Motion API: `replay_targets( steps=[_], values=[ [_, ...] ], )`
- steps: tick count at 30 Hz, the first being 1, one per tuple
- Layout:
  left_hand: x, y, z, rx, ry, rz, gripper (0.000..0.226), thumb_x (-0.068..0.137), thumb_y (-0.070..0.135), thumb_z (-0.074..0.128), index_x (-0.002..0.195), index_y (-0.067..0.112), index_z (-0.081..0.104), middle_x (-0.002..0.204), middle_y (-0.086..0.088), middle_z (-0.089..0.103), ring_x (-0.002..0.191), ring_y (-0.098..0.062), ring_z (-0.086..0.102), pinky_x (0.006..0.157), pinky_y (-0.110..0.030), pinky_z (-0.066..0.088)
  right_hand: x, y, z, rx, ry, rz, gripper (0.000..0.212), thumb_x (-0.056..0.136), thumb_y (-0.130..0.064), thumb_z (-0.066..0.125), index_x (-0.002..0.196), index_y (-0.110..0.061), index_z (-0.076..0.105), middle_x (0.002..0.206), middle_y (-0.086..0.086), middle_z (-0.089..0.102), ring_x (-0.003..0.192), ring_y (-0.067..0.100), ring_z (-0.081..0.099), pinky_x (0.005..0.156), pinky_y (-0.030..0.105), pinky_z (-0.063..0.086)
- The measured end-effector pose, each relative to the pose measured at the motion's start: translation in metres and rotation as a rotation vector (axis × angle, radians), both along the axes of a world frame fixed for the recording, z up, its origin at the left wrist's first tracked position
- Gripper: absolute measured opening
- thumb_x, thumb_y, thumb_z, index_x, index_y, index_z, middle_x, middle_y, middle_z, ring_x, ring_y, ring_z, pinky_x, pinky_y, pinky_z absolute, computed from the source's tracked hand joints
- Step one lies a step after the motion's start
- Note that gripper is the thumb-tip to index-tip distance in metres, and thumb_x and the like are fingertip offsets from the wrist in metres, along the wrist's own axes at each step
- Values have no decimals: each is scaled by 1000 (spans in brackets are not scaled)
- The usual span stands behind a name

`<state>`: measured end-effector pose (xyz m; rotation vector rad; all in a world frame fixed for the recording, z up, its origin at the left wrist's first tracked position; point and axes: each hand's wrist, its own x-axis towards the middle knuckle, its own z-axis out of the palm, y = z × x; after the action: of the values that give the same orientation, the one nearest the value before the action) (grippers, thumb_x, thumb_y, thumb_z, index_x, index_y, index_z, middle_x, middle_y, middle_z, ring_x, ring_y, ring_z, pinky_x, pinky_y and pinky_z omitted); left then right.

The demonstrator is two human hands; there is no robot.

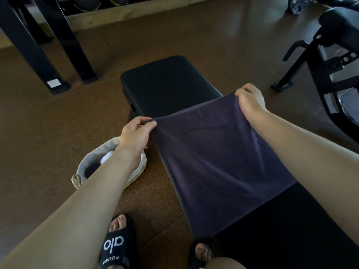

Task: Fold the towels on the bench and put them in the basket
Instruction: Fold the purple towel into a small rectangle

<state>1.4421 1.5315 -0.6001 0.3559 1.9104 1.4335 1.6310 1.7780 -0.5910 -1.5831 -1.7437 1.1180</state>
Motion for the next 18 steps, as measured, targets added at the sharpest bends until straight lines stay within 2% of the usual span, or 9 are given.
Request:
replay_targets(
  steps=[3, 6, 10, 13, 16, 18],
  values=[
    [2, 1, -5, -43, 42, 41, 11, 99, 23, 64, 107, 20, 70, 104, -5, 70, 102, -23, 68, 94, -47, 58, -3, 6, -9, -20, -114, 60, 7, 102, -26, 51, 100, -23, 58, 88, -6, 57, 74, 9, 52, 60, 28, 38],
    [2, 1, -8, -63, 99, 53, 9, 98, 25, 64, 104, 23, 69, 106, -4, 69, 101, -21, 66, 95, -47, 57, -3, 9, -14, -30, -158, 85, 8, 103, -27, 52, 107, -24, 59, 90, -8, 57, 77, 7, 52, 61, 27, 37],
    [-1, 2, -8, -82, 155, 39, 8, 98, 27, 63, 104, 24, 67, 105, -1, 67, 98, -17, 64, 92, -44, 57, -5, 12, -11, -109, -149, 72, 11, 96, -28, 56, 101, -23, 64, 96, -2, 64, 84, 15, 58, 78, 32, 48],
    [-1, 3, -9, -96, 193, 34, 10, 98, 26, 62, 107, 23, 65, 103, 1, 66, 97, -16, 64, 88, -41, 58, -5, 13, -6, -141, -167, 59, 20, 92, -29, 59, 108, -22, 68, 100, -1, 66, 87, 16, 60, 86, 36, 52],
    [-1, 4, -9, -146, 277, 0, 9, 98, 23, 61, 107, 24, 63, 101, 3, 65, 95, -14, 63, 76, -30, 55, -1, 13, -6, -56, -227, 94, 18, 93, -28, 58, 107, -20, 67, 94, -5, 63, 80, 10, 56, 75, 31, 47],
    [-3, 4, -10, -194, 384, -43, 10, 96, 25, 61, 106, 25, 63, 107, 1, 64, 94, -14, 62, 71, -25, 49, 3, 11, -7, 28, -228, 108, 12, 93, -23, 59, 103, -21, 66, 91, -9, 60, 77, 4, 52, 68, 27, 42]
  ],
)
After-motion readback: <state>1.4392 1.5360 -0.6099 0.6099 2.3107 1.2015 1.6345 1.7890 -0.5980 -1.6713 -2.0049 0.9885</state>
